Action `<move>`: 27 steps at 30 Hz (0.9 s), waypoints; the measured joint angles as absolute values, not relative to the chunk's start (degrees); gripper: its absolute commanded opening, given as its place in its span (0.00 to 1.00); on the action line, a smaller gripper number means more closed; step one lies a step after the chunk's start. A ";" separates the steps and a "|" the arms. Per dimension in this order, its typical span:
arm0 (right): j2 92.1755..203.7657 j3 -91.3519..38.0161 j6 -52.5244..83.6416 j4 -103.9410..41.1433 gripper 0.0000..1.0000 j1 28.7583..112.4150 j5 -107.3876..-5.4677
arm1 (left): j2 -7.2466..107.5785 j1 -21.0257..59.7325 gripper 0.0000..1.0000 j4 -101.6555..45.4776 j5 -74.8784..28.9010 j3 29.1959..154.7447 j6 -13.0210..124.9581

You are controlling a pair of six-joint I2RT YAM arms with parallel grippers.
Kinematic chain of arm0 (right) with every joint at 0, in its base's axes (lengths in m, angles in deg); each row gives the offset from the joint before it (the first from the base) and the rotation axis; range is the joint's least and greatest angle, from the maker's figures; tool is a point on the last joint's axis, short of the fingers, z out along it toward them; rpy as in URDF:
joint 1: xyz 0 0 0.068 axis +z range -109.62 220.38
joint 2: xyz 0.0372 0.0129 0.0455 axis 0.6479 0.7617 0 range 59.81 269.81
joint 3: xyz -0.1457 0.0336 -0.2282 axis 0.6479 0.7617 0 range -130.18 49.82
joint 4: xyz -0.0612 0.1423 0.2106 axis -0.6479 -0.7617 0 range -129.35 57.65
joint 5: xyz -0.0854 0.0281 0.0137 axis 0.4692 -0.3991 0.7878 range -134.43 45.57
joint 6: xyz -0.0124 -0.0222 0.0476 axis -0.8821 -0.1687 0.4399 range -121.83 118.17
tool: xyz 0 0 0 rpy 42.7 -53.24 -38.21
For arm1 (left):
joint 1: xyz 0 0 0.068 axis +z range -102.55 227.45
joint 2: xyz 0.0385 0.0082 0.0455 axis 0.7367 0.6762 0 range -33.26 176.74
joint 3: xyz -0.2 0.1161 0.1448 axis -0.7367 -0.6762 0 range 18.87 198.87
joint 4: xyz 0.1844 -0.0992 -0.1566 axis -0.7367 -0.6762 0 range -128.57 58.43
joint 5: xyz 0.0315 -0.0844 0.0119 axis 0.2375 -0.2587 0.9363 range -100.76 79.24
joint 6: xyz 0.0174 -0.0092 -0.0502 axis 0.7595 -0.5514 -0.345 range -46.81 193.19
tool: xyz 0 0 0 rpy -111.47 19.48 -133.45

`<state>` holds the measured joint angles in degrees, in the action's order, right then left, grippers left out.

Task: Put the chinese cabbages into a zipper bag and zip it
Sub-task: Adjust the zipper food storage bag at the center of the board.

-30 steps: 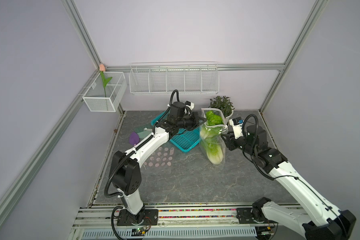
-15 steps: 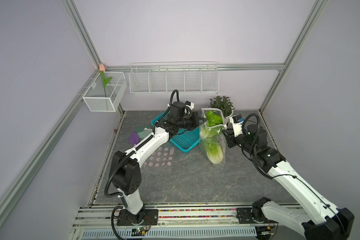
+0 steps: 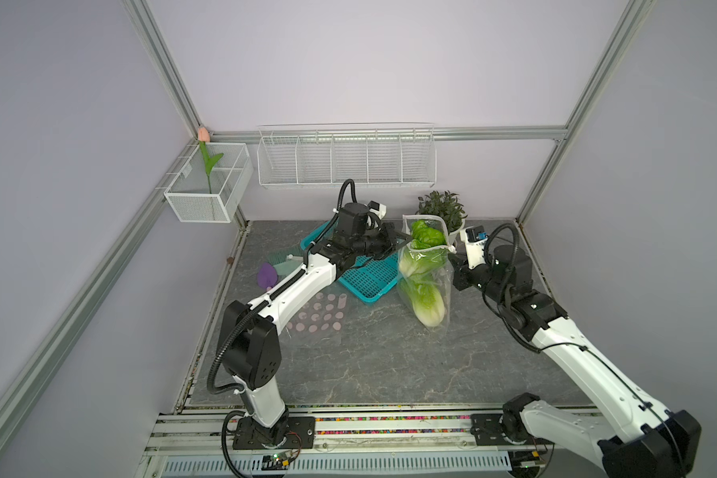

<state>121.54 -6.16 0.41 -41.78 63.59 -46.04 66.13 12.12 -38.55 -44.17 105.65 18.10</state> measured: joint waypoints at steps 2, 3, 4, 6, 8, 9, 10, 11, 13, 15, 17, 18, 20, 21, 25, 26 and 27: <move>121.54 -7.63 -0.98 -43.14 0.07 62.91 -48.24 | 64.64 11.90 0.00 -37.68 -43.86 104.03 16.98; 121.54 -8.68 -1.99 -44.21 0.07 62.69 -49.47 | 63.73 11.66 0.00 -37.31 -43.58 103.27 16.37; 121.52 -9.73 -3.19 -45.06 0.07 62.56 -50.84 | 62.81 11.38 0.00 -36.89 -43.34 102.50 15.85; 121.26 -11.15 -5.42 -46.44 0.07 62.27 -53.36 | 61.02 10.83 0.09 -36.24 -42.75 101.30 14.99; 120.89 -12.09 -7.76 -48.05 0.07 61.86 -55.81 | 59.29 10.59 0.18 -36.28 -42.35 100.38 15.17; 120.75 -12.37 -8.96 -48.69 0.07 61.60 -57.03 | 58.57 10.59 0.24 -36.67 -42.22 100.27 15.65; 120.67 -12.66 -10.14 -49.39 0.07 61.33 -58.28 | 57.98 10.85 0.29 -37.24 -42.09 100.29 16.72; 120.64 -12.90 -11.02 -50.06 0.07 60.98 -59.35 | 57.50 11.20 0.34 -38.03 -42.09 100.42 18.10; 120.71 -13.53 -12.57 -51.57 0.07 60.26 -61.53 | 56.78 12.51 0.47 -41.55 -42.11 101.69 22.82; 121.02 -14.84 -13.79 -53.39 0.07 59.59 -63.48 | 56.73 13.58 0.54 -46.05 -41.61 104.95 29.27; 121.61 -16.79 -14.82 -55.05 0.07 58.95 -65.16 | 56.69 14.09 0.61 -49.55 -41.15 108.53 36.35; 122.04 -17.92 -15.34 -55.88 0.07 58.65 -66.10 | 56.60 13.98 0.65 -50.77 -40.95 110.17 40.15; 123.03 -20.06 -16.31 -57.43 0.07 58.14 -67.96 | 56.23 13.21 0.78 -52.59 -40.30 112.27 47.17; 123.53 -21.05 -16.92 -58.44 0.07 58.01 -68.68 | 55.99 12.49 0.84 -53.50 -39.58 112.95 51.19; 125.50 -24.09 -19.32 -62.72 0.07 57.51 -70.82 | 55.66 8.95 1.00 -55.73 -37.81 113.69 62.99; 126.00 -24.72 -19.96 -64.01 0.07 57.29 -71.19 | 55.86 8.49 0.99 -56.28 -37.96 113.95 64.81; 126.50 -25.35 -20.50 -65.21 0.07 57.07 -71.54 | 56.19 8.10 0.99 -56.65 -38.59 114.52 66.97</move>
<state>126.50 -25.35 -20.50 -65.21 57.07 -71.54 56.19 8.10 -56.65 -38.59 114.52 66.97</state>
